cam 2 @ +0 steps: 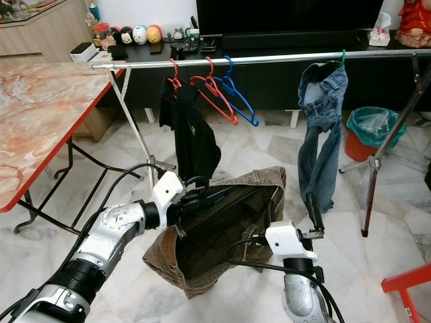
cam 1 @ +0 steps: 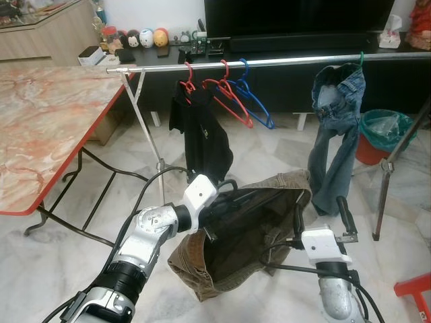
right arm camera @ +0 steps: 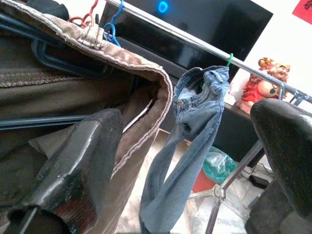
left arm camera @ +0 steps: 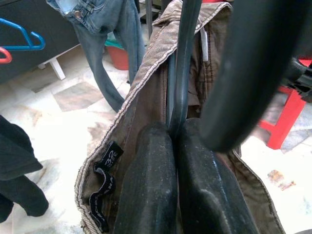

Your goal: Hang hanger

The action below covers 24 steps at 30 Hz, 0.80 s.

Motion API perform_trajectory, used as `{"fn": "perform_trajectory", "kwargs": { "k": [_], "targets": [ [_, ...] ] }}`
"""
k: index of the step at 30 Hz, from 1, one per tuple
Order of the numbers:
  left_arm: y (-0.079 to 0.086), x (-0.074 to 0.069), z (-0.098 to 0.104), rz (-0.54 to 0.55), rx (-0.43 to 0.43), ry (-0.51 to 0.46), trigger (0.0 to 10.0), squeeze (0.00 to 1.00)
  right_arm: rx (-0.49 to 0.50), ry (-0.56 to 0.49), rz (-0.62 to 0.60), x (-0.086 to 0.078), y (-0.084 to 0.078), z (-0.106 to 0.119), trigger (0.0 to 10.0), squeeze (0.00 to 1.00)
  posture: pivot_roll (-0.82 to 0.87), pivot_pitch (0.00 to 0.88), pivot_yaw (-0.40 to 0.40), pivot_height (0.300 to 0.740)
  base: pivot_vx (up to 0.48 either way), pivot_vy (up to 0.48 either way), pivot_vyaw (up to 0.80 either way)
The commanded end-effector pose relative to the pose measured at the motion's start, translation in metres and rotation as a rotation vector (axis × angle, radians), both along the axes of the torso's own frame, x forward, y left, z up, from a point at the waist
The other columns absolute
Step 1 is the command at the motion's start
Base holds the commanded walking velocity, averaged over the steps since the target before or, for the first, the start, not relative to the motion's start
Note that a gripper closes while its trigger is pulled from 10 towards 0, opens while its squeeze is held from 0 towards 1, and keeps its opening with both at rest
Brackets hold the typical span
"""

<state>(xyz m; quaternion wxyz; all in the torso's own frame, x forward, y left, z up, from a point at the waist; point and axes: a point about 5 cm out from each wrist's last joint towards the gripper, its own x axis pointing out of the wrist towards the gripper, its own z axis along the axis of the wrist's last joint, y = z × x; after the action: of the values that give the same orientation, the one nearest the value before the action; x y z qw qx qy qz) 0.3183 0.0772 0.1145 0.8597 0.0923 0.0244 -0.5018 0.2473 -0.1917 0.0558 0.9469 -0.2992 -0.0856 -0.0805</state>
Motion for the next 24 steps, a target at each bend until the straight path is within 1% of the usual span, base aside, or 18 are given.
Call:
{"fn": "perform_trajectory", "kwargs": {
  "k": [1, 4, 11, 15, 20, 21, 22, 23, 24],
  "targets": [
    [0.003, 0.001, 0.009, 0.000, -0.018, -0.035, 10.0, 0.00, 0.000, 0.005, 0.000, 0.003, 0.000, 0.000, 10.0, 0.00, 0.04, 0.038, 0.105, 0.740, 0.000, 0.000, 0.00],
    [0.003, 0.000, 0.009, -0.007, -0.019, -0.034, 10.0, 0.00, -0.010, 0.006, -0.011, 0.007, -0.003, 0.000, 10.0, 0.00, 0.04, 0.038, 0.105, 0.740, 0.000, 0.000, 0.00],
    [0.001, -0.002, 0.009, -0.026, -0.024, -0.028, 10.0, 0.00, -0.018, 0.017, -0.005, 0.016, -0.003, 0.000, 10.0, 0.00, 0.05, 0.035, 0.101, 0.740, 0.000, 0.000, 0.00],
    [0.001, -0.004, 0.010, -0.033, -0.027, -0.028, 10.0, 0.00, -0.004, 0.043, -0.008, 0.021, -0.005, -0.004, 10.0, 0.00, 0.05, 0.035, 0.100, 0.740, 0.000, 0.000, 0.00],
    [0.001, -0.004, 0.011, -0.033, -0.029, -0.028, 10.0, 0.00, -0.005, 0.050, -0.017, 0.025, -0.006, -0.004, 10.0, 0.00, 0.06, 0.029, 0.098, 0.740, 0.000, 0.000, 0.00],
    [0.000, -0.004, 0.011, -0.034, -0.029, -0.029, 10.0, 0.00, -0.007, 0.049, -0.020, 0.026, -0.007, -0.004, 8.8, 0.00, 0.06, 0.029, 0.098, 0.740, 0.000, 0.000, 0.00],
    [0.000, -0.004, 0.011, -0.035, -0.029, -0.029, 10.0, 0.00, -0.009, 0.046, -0.023, 0.027, -0.007, -0.004, 6.7, 0.00, 0.06, 0.022, 0.097, 0.740, 0.000, 0.000, 0.00],
    [0.000, -0.004, 0.010, -0.035, -0.029, -0.029, 10.0, 0.00, -0.009, 0.045, -0.025, 0.027, -0.007, -0.004, 0.0, 0.00, 0.06, 0.020, 0.097, 0.740, 0.000, 0.000, 0.00],
    [0.000, -0.004, 0.010, -0.035, -0.029, -0.029, 10.0, 0.00, -0.009, 0.045, -0.025, 0.027, -0.007, -0.004, 0.0, 0.00, 0.06, 0.020, 0.097, 0.740, 0.000, 0.000, 0.00]
  ]
}}
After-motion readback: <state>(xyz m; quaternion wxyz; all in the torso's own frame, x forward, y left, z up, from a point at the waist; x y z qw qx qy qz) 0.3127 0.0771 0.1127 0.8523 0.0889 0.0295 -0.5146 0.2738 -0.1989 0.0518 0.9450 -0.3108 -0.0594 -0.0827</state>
